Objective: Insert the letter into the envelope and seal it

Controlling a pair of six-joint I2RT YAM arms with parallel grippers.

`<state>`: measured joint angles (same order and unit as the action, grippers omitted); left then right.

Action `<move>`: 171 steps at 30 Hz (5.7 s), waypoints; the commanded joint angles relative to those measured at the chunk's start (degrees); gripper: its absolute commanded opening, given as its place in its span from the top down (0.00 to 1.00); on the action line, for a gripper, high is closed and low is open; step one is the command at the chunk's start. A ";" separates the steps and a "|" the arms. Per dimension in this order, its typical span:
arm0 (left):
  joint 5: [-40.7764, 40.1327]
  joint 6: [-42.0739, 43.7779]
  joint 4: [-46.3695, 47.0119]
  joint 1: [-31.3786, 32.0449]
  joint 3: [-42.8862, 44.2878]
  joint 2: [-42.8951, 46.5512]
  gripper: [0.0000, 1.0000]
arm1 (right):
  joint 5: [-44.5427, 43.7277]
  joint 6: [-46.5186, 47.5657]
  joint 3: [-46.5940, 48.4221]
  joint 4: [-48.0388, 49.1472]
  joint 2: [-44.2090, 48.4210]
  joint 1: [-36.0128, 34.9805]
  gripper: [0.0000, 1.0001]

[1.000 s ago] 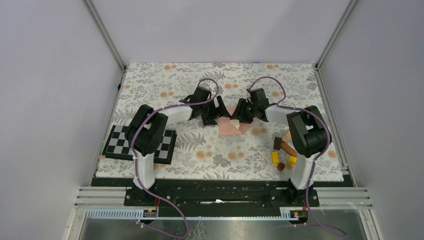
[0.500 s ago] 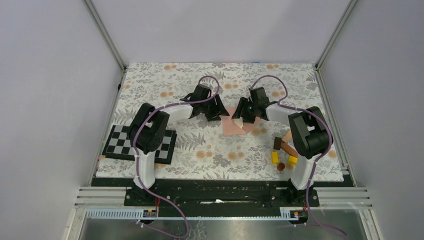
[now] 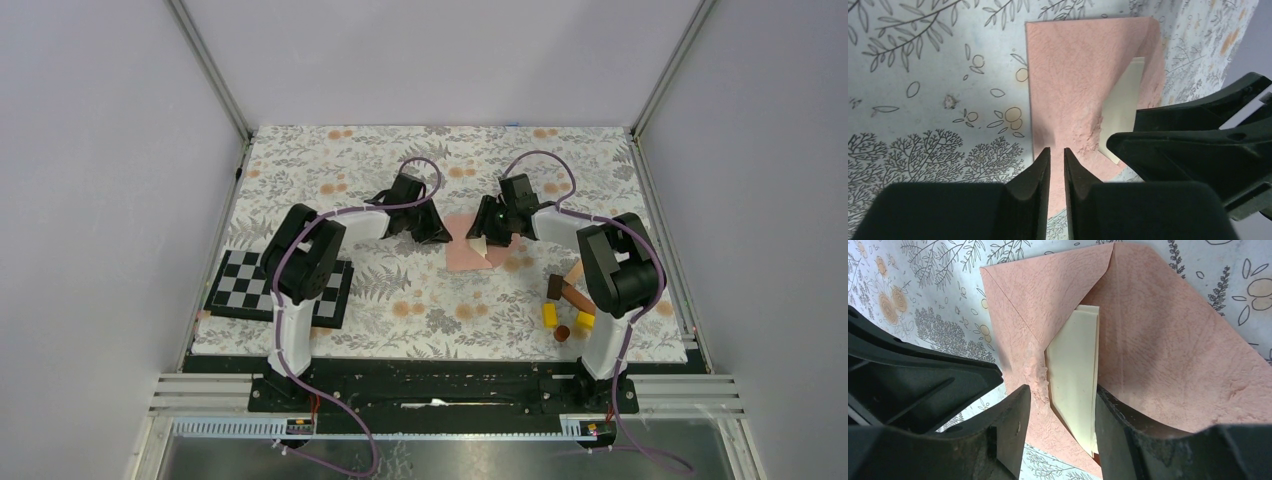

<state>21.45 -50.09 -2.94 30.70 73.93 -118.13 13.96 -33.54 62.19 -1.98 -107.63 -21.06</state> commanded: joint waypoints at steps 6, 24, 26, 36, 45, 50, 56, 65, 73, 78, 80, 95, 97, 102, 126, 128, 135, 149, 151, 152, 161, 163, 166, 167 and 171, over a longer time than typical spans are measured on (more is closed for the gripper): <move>-4.97 1.30 -3.69 0.24 1.19 -2.90 0.90 | -4.94 1.44 1.88 -4.84 1.90 0.23 0.36; -5.21 1.75 -4.59 0.24 1.62 -3.38 0.98 | -3.52 1.45 2.31 -5.43 -0.33 2.31 0.61; -4.98 1.75 -4.41 0.24 1.71 -3.64 1.00 | -3.13 1.17 2.36 -5.01 -0.65 1.91 0.65; -4.22 1.61 -3.96 0.24 2.17 -3.87 1.00 | -0.39 -0.41 3.96 -3.45 -3.26 -0.15 0.73; -3.94 1.61 -3.78 0.24 2.29 -3.82 1.00 | -5.46 0.54 4.84 -7.11 -0.87 -0.45 0.66; -2.96 2.56 -2.29 0.24 3.03 -2.26 1.00 | -10.30 1.67 7.00 -14.43 4.34 0.50 0.49; -0.71 5.48 -2.21 1.06 8.50 2.09 0.66 | -18.22 0.22 5.67 -23.72 15.64 3.93 0.34; 2.01 5.36 1.78 4.39 0.86 15.70 0.23 | -26.24 -6.61 -0.16 -39.46 32.51 8.91 0.02; 4.73 5.03 4.89 5.95 -10.25 27.61 0.13 | -30.56 -10.73 -7.03 -44.87 38.43 16.99 0.01; 6.69 5.61 5.13 6.04 -13.67 30.77 0.12 | -27.15 -12.95 -11.51 -39.68 33.72 23.31 0.05; 7.29 5.38 5.70 6.04 -14.37 31.25 0.12 | -27.88 -14.18 -13.33 -37.14 33.67 23.80 0.10; 11.65 2.89 8.98 5.95 -15.44 30.02 0.12 | -31.97 -9.58 -18.57 -27.62 30.10 31.08 0.37; 11.87 2.77 9.13 5.93 -15.52 29.70 0.12 | -31.58 -8.94 -19.01 -26.02 28.60 31.07 0.39; 12.60 2.47 9.44 5.95 -15.48 28.90 0.12 | -32.21 -8.38 -19.41 -25.00 25.73 31.16 0.41; 13.96 1.27 11.82 4.57 -15.67 26.81 0.11 | -33.58 -3.52 -17.82 -23.92 23.75 31.17 0.89; 14.20 0.93 12.39 4.48 -15.71 26.66 0.11 | -32.19 -3.26 -17.87 -24.53 25.55 31.17 0.90; 15.37 -0.40 15.09 3.73 -15.41 26.05 0.11 | -25.53 -2.82 -18.32 -27.87 36.78 31.08 0.94; 5.23 31.89 4.08 6.20 -6.66 35.51 0.11 | 14.22 6.40 -3.68 -26.96 38.45 14.45 0.96; -1.29 43.37 5.24 8.23 -9.45 39.04 0.11 | 18.87 4.81 -2.31 -27.44 37.81 13.50 0.98; -3.88 47.92 7.82 9.26 -12.36 41.21 0.11 | 21.21 4.14 -1.74 -28.11 37.83 13.37 0.98; -10.49 80.84 38.85 18.86 -36.75 51.64 0.13 | 39.04 -2.60 -2.64 -33.14 42.05 12.25 0.99; -13.40 88.58 40.81 23.27 -38.26 51.47 0.14 | 41.32 -3.64 -3.24 -34.11 43.02 11.78 1.00; -18.82 98.52 46.43 28.65 -40.93 49.83 0.15 | 42.64 -3.48 -3.02 -37.62 44.23 11.38 1.00; -20.05 101.55 48.70 30.00 -41.91 49.01 0.15 | 42.99 -3.75 -3.27 -38.37 44.61 11.01 1.00; -23.10 109.72 59.95 33.47 -44.59 44.57 0.16 | 44.22 -8.91 -7.56 -35.82 46.96 7.90 1.00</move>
<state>4.38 45.36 41.69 62.04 31.31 -70.15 53.39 -37.39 57.78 -37.45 -63.24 -10.31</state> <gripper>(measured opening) 0.848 0.298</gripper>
